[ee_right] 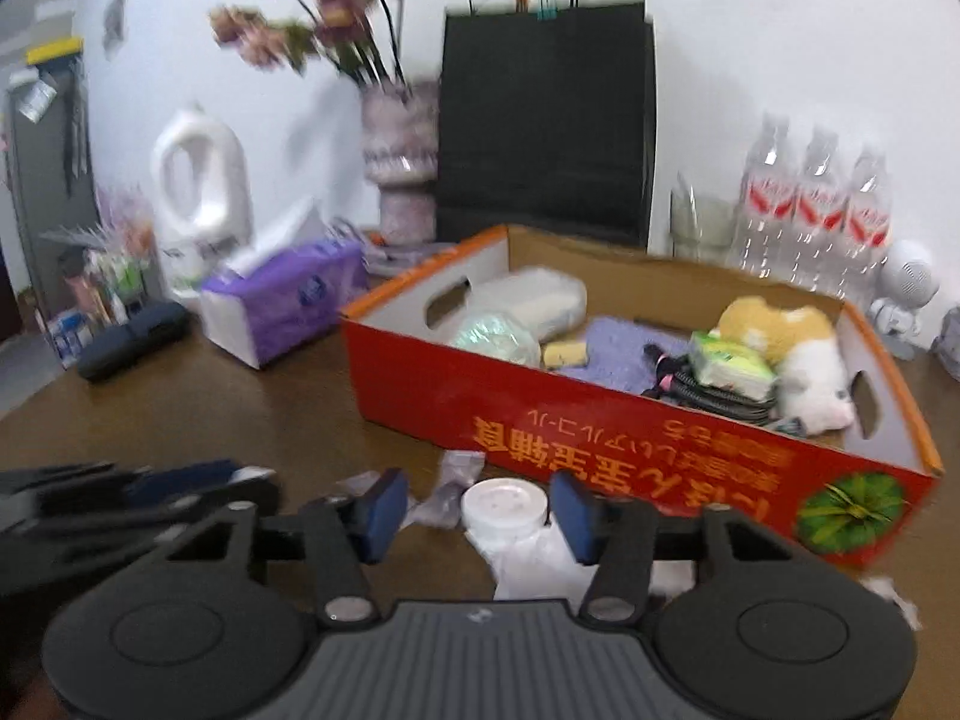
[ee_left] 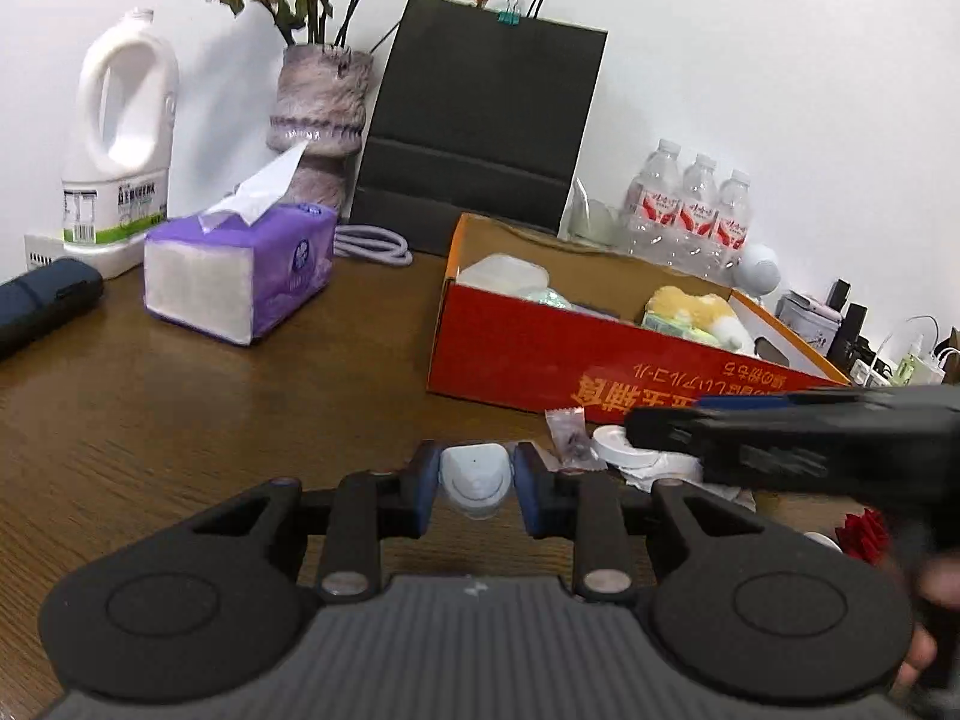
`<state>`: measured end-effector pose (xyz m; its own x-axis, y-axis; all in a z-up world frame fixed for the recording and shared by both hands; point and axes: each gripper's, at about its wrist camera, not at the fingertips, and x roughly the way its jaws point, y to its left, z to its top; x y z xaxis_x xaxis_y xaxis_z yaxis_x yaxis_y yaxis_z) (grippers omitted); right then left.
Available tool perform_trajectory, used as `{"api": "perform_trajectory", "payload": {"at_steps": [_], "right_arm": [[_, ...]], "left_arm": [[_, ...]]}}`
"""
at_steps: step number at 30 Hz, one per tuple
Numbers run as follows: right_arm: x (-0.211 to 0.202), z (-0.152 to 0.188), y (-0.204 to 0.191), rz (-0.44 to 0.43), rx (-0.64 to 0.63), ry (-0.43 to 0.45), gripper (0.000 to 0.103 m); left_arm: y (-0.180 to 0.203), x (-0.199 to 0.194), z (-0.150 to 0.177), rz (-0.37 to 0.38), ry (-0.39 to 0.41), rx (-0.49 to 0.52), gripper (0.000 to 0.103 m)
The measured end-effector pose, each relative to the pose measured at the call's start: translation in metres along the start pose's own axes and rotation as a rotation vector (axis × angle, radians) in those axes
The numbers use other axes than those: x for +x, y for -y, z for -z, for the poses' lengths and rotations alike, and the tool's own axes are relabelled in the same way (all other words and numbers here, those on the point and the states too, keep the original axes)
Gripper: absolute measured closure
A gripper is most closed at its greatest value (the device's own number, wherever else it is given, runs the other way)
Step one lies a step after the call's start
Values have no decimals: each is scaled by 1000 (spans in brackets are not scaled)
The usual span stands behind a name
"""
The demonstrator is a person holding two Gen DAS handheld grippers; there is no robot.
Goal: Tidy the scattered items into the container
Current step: 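Grasp the small white cap with the left gripper while the right gripper grasps the white round lid, then carry the white cap and white lid into the cardboard box and open both grippers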
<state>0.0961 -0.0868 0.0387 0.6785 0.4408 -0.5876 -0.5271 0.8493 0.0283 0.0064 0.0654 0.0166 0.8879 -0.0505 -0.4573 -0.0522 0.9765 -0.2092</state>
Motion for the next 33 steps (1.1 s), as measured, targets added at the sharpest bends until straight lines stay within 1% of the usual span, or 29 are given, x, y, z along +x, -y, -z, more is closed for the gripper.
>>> {"api": "perform_trajectory", "payload": {"at_steps": [2,4,6,10,12,14,16,19,20,21,22,23,25,26,28,30,31,32,33], "right_arm": [[21,-5,1,17,-3,-62,53],[31,-3,-1,38,-9,-100,55],[36,0,-1,60,-2,-109,65],[33,6,1,69,29,-85,65],[18,2,2,59,62,-32,65],[-10,-3,1,38,81,39,65],[-43,-4,0,38,83,98,65],[-87,13,-1,70,76,128,65],[-98,22,-2,82,71,124,65],[-108,36,-3,96,69,113,65],[-117,51,-3,110,70,95,65],[-123,64,-3,123,68,77,65],[-132,92,0,144,91,38,65],[-135,105,2,138,117,17,65],[-137,123,8,126,171,-15,65],[-137,134,9,123,195,-31,64],[-139,137,7,117,192,-22,65],[-139,138,5,111,183,-21,65],[-137,137,3,113,170,-20,64]], "left_arm": [[1,-4,-1,28,20,6,75],[3,-5,-1,42,21,12,75],[2,-5,-1,54,16,4,75],[0,-6,0,66,16,-8,75],[0,-6,0,65,19,-5,75],[1,-4,1,55,11,1,75],[2,-3,2,42,4,9,77],[6,-1,4,38,-18,40,77],[8,0,4,42,-28,53,76],[9,1,5,52,-45,71,64],[11,3,5,57,-60,89,50],[13,5,6,45,-66,101,49],[16,9,6,7,-84,133,52],[15,10,5,-5,-84,133,52],[12,13,4,-17,-90,122,52],[8,20,2,-34,-115,109,53],[6,24,1,-32,-134,101,63],[5,27,0,-34,-148,99,67],[5,27,0,-37,-147,104,74]]}}
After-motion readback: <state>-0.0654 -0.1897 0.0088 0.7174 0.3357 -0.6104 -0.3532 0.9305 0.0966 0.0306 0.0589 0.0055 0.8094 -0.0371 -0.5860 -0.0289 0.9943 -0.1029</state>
